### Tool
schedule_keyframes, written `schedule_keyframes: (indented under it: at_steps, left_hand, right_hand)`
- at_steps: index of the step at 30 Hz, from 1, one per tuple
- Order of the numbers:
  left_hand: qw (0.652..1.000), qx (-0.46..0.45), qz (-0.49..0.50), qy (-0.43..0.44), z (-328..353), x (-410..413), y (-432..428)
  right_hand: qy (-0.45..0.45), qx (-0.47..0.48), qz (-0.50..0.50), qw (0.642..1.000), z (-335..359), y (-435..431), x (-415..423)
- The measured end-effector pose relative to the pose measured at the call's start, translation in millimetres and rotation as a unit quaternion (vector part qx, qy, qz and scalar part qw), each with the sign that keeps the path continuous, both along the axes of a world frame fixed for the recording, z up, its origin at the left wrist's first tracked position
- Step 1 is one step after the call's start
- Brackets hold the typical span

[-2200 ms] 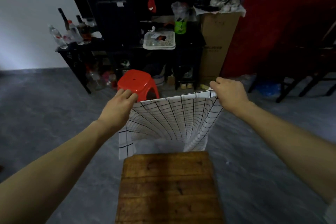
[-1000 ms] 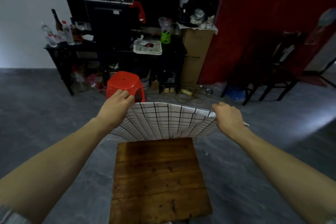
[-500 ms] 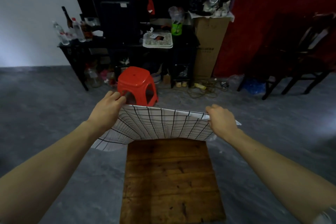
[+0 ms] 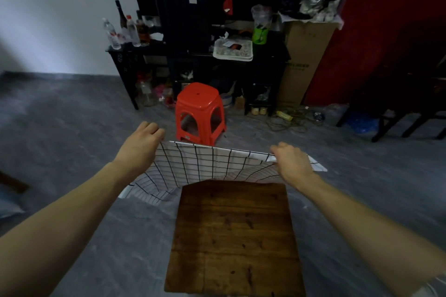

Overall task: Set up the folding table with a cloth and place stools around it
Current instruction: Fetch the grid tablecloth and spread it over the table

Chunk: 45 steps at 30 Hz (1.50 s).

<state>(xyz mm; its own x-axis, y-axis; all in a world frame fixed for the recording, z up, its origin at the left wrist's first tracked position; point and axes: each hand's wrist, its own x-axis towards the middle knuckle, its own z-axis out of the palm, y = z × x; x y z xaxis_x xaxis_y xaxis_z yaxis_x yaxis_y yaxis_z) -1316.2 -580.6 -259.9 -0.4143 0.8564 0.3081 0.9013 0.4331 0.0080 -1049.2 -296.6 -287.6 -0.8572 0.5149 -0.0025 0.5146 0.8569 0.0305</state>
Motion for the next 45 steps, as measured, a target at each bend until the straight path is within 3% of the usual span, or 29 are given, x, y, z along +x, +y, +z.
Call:
schedule_keyframes:
  at_steps: [10, 19, 33, 45]
  left_hand:
    - [0.996, 0.005, -0.089, -0.016, -11.2, 61.3, 44.6]
    - [0.991, 0.007, -0.131, -0.005, -31.7, 94.2, 13.7]
    - [0.995, 0.017, -0.083, -0.050, -58.0, 126.8, -79.4]
    - [0.993, -0.019, -0.072, -0.094, -133.0, 202.1, -141.9]
  right_hand:
    - [-0.004, 0.039, -0.078, 0.996, 17.3, 17.4, 93.9]
    - [-0.021, 0.029, -0.101, 0.994, -4.0, -22.5, 139.2]
    - [-0.008, -0.025, -0.059, 0.998, -33.2, -88.6, 157.5]
    - [-0.047, -0.049, -0.028, 0.997, -97.0, -126.8, 217.9]
